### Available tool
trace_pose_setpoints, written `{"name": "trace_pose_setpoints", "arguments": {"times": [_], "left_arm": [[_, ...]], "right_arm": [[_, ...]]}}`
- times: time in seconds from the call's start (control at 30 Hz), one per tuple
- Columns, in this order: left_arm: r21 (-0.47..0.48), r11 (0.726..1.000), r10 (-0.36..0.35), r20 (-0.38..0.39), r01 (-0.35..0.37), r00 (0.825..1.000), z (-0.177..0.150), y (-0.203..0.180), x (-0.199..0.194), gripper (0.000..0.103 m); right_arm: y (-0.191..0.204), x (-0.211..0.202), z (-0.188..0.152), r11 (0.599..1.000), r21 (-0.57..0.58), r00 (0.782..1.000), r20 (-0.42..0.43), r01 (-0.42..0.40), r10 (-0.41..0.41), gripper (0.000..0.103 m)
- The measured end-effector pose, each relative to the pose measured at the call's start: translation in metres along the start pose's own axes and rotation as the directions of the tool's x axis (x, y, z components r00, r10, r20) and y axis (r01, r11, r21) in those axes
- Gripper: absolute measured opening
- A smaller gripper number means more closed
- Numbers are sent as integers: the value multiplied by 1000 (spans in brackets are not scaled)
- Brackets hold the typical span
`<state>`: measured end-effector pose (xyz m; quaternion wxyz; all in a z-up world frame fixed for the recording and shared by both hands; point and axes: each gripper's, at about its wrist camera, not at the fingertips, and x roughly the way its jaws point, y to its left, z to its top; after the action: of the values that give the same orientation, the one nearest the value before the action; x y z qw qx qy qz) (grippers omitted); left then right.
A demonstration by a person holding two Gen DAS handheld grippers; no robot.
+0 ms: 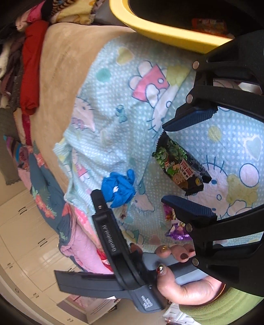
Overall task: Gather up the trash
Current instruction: 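Grasp the blue glove with the left gripper while the right gripper grasps the dark snack pack, then carry the blue glove and snack pack in both grippers over the bin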
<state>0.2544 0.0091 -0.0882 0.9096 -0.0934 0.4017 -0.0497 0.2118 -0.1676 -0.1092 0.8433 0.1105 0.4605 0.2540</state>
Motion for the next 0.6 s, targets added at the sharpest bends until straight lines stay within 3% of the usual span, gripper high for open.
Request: {"name": "trace_pose_setpoints", "arguments": {"times": [0.1,0.23,0.37,0.47,0.6], "left_arm": [[-6,1000,16,-17,-16,1000,2,3,8,47],[-8,999,31,-42,-31,999,2,3,16,35],[-5,999,33,-64,-33,997,0,3,19,16],[-5,1000,16,-58,-16,998,-2,1,13,8],[-7,999,-43,-24,43,999,-3,-5,-5,6]], "right_arm": [[-9,10,-3,997,67,998,-33,-43,46,48],[-11,10,-4,993,88,996,-36,-84,87,15],[-9,2,-6,993,74,995,-29,-89,91,12],[-8,-7,-6,993,68,995,-16,-95,97,11],[-10,-18,-5,991,76,994,7,-110,110,10]]}}
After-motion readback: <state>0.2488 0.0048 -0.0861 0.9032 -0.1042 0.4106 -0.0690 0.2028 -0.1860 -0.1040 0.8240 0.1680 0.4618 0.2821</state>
